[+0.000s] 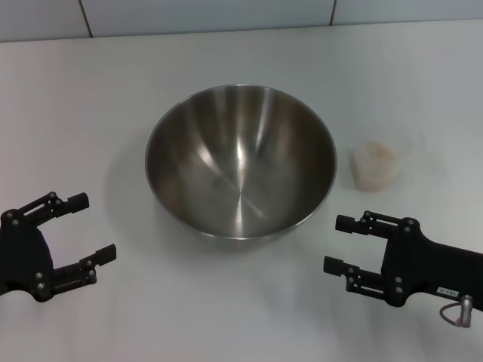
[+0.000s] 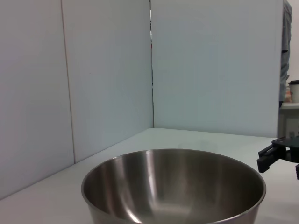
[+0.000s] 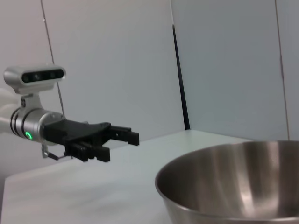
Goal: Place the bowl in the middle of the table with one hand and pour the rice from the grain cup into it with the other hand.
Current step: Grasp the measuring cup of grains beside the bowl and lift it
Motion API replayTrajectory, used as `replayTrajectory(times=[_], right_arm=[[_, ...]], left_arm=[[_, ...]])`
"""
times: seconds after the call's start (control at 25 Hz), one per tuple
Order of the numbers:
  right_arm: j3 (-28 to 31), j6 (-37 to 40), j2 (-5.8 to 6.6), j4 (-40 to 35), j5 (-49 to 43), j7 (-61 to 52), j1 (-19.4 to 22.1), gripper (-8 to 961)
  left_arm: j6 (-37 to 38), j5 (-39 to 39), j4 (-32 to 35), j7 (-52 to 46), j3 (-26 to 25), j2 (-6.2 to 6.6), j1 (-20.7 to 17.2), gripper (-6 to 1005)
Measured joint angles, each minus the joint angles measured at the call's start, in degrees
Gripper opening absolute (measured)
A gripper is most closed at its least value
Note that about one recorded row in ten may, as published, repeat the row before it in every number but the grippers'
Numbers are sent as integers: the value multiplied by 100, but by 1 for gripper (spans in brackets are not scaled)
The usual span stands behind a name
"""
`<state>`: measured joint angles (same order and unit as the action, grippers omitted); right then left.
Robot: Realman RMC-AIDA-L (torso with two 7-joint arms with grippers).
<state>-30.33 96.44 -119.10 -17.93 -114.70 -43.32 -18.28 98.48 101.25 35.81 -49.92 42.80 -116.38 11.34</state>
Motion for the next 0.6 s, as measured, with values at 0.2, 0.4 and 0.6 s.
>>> replayTrajectory(times=[0.2,0.4,0.6], right_arm=[[315,297,-25,126,138,364,152,653],[684,638,-22,541,828,997,434,653],[1026,896,-24,1027,1659,1606,763,653]], left_arm=[[-20,0,-4,0,0,2,14,820],[14,0,23,-45,0,26,26,820],[21,0,31,-56,0,47,41,820]])
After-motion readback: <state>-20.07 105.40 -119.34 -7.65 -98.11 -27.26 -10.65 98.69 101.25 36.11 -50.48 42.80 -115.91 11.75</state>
